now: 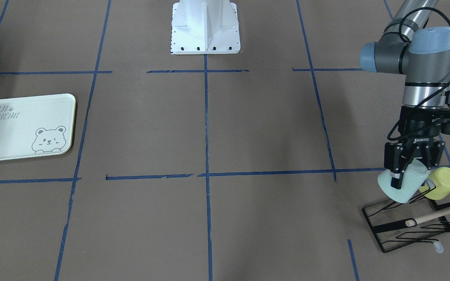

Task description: Left arm grabs green cup and hands to right arm on tray

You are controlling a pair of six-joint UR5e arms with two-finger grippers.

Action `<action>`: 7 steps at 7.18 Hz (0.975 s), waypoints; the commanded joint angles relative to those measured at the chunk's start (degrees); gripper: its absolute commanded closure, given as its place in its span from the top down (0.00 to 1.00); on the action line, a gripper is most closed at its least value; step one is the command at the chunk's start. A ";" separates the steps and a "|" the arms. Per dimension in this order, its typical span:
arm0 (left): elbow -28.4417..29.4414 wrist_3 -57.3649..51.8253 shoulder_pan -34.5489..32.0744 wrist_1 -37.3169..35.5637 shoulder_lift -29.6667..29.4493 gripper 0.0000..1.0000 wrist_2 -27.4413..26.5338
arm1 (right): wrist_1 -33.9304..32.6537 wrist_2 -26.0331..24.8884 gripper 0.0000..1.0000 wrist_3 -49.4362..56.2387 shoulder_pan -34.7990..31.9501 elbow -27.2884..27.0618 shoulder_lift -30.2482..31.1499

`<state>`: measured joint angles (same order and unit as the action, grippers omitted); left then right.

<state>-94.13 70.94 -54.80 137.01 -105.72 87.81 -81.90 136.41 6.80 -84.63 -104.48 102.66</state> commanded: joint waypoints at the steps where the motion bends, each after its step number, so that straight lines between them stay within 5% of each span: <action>1: -2.54 14.86 1.10 0.10 -2.02 0.40 7.88 | 13.01 3.85 1.00 -13.13 2.35 0.16 -0.78; 4: -8.34 31.39 9.86 2.88 -5.98 0.41 9.75 | 37.36 6.32 1.00 -47.97 10.93 0.24 -6.82; 7: -8.09 47.00 15.58 14.49 -7.22 0.46 9.49 | 47.18 5.62 1.00 -70.90 17.81 0.60 -18.24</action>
<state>-102.23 114.18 -41.38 148.28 -112.39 97.45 -37.43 142.07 -56.21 -69.32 -103.90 89.22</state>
